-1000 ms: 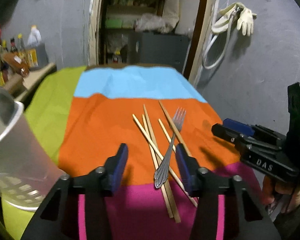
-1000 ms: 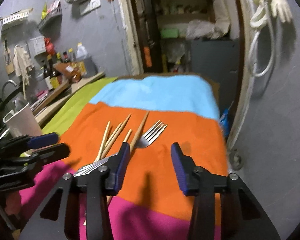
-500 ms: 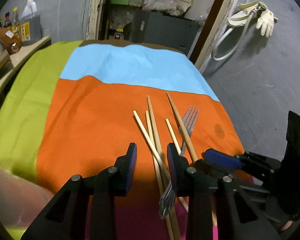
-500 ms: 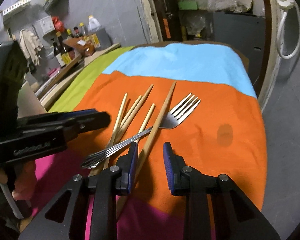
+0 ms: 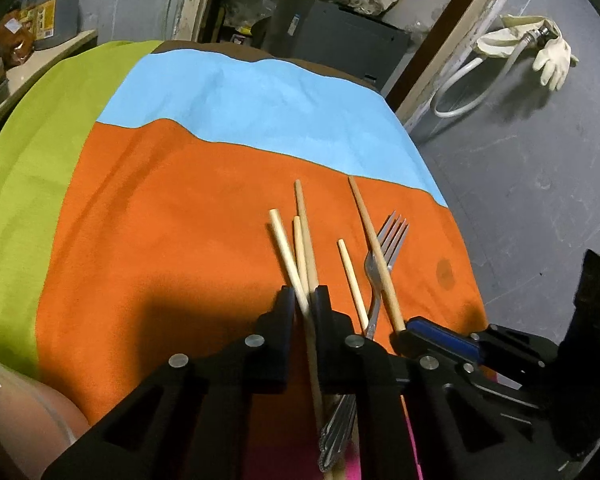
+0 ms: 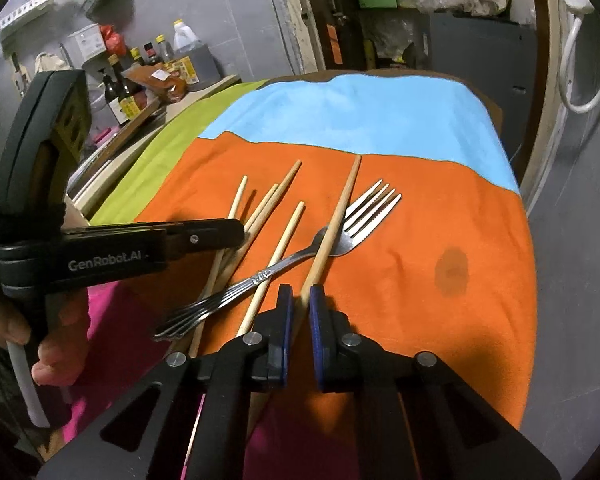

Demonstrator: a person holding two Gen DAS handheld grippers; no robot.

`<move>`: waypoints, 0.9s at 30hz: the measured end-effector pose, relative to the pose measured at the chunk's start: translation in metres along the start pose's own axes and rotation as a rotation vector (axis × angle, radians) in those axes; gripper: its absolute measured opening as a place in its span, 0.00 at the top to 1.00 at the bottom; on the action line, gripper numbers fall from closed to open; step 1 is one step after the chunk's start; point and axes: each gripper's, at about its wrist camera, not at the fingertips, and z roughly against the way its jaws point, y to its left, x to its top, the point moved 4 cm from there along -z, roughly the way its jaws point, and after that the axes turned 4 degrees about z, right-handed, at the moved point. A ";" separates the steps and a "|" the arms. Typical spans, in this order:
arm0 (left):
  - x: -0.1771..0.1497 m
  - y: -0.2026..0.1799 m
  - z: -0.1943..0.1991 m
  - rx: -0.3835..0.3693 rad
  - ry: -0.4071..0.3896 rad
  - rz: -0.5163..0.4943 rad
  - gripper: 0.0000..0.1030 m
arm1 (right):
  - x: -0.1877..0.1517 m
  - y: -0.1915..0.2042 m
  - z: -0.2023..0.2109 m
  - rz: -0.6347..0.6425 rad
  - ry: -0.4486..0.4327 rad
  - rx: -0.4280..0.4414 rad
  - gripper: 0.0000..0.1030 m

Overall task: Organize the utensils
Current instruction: 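Close the left tool on a chopstick while the right tool closes on another, then lift both held chopsticks upright and carry them over the white caddy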

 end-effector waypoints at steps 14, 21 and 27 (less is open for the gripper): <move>-0.007 -0.007 0.026 -0.023 -0.061 -0.029 0.98 | 0.008 -0.014 -0.006 -0.196 0.011 0.048 0.95; -0.019 -0.021 0.059 -0.046 -0.170 -0.071 0.98 | 0.003 0.003 0.031 -0.201 -0.121 0.069 0.95; -0.028 -0.032 0.098 -0.050 -0.306 -0.118 0.98 | 0.005 0.029 0.068 -0.187 -0.316 0.125 0.95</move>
